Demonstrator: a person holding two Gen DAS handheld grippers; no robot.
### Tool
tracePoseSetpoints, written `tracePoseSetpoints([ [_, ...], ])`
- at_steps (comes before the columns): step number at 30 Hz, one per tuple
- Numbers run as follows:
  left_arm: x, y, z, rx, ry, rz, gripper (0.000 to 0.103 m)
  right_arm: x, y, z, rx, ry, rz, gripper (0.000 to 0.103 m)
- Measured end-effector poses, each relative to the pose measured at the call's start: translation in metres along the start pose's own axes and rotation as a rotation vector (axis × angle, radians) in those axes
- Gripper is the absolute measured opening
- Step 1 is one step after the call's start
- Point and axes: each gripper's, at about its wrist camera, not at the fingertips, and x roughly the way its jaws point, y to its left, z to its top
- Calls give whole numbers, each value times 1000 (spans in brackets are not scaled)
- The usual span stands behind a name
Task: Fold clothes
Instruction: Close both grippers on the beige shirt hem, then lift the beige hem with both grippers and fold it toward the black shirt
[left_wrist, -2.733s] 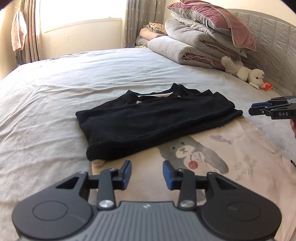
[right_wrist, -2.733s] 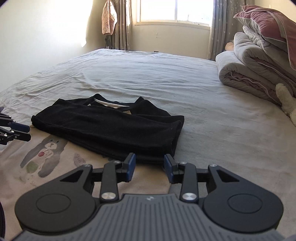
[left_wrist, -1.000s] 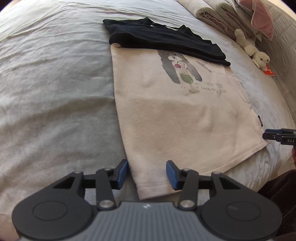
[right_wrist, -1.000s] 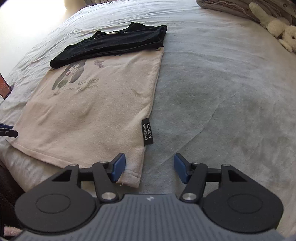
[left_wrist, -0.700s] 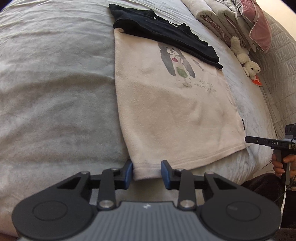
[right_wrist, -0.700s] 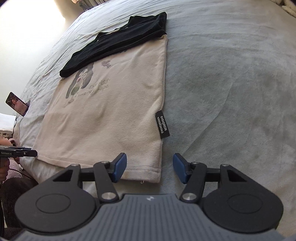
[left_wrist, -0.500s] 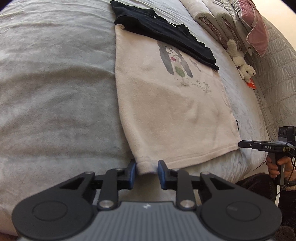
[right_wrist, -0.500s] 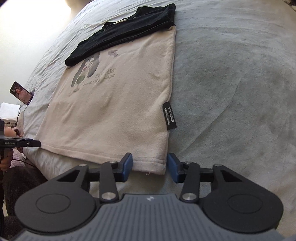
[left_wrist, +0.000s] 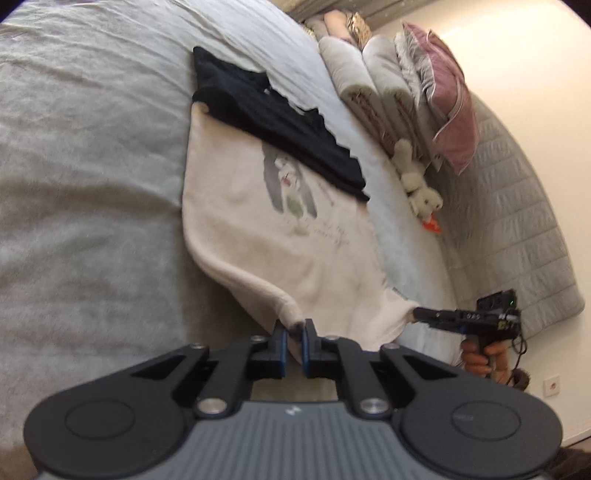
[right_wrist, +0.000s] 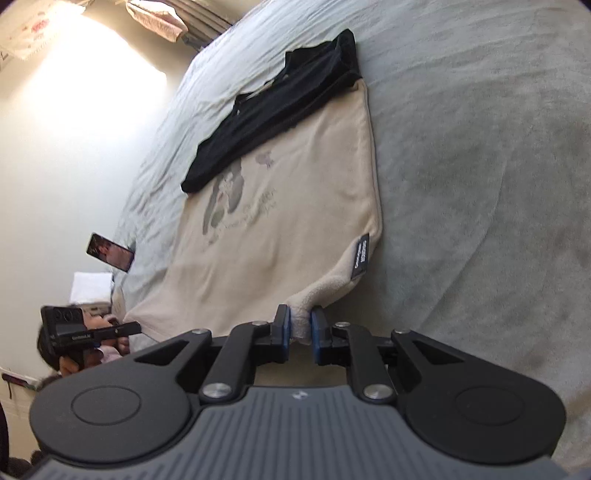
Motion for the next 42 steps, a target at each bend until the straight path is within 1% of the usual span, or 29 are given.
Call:
tracePoseSetpoints([
  [1, -1, 0, 5, -17, -30, -18, 7, -1, 0, 5, 19, -21, 20, 15],
  [4, 4, 2, 25, -61, -117, -4, 7, 1, -1, 24, 80, -86, 52, 15],
  [7, 16, 8, 48, -123, -207, 32, 7, 11, -8, 44, 152, -146, 34, 15],
  [9, 26, 15, 61, -179, -243, 55, 7, 18, -15, 57, 212, -188, 24, 15],
  [11, 39, 23, 73, -235, -267, 95, 7, 26, -21, 67, 252, -227, 7, 15],
  [13, 51, 28, 81, -268, -278, 138, 7, 36, -26, 75, 283, -261, -20, 15],
  [14, 56, 30, 85, -267, -281, 163, 7, 40, -27, 77, 289, -272, -36, 15],
  [17, 71, 34, 93, -266, -292, 233, 7, 53, -32, 81, 274, -298, -46, 15],
  [19, 73, 40, 94, -271, -308, 237, 9, 55, -36, 78, 253, -320, -30, 15],
  [21, 70, 43, 94, -268, -336, 232, 12, 53, -41, 79, 277, -330, -8, 16],
  [22, 67, 41, 95, -248, -345, 243, 13, 51, -40, 82, 276, -332, -4, 17],
  [24, 62, 36, 97, -206, -365, 268, 17, 45, -33, 87, 226, -353, -23, 20],
  [25, 59, 33, 98, -180, -382, 287, 24, 42, -29, 89, 198, -367, -39, 22],
  [26, 55, 31, 99, -155, -400, 306, 28, 39, -25, 91, 170, -380, -54, 28],
  [27, 52, 28, 100, -129, -416, 320, 34, 37, -23, 92, 152, -395, -60, 37],
  [29, 50, 26, 102, -82, -425, 320, 35, 34, -19, 93, 113, -414, -67, 43],
  [31, 52, 25, 103, -31, -411, 318, 35, 34, -13, 94, 56, -393, -68, 44],
  [33, 60, 25, 104, 14, -373, 328, 35, 39, -2, 94, -47, -366, -86, 44],
  [35, 69, 25, 104, 51, -331, 342, 35, 47, 10, 91, -163, -337, -141, 44],
  [37, 76, 25, 102, 84, -302, 360, 34, 57, 20, 84, -280, -313, -223, 44],
  [39, 79, 22, 99, 121, -302, 364, 33, 69, 24, 77, -377, -292, -285, 44],
  [40, 79, 20, 97, 141, -310, 366, 28, 72, 26, 73, -414, -282, -300, 43],
  [41, 80, 18, 96, 161, -318, 368, 24, 75, 27, 71, -443, -278, -314, 38],
  [42, 81, 16, 95, 179, -325, 372, 17, 77, 28, 69, -472, -275, -327, 20],
])
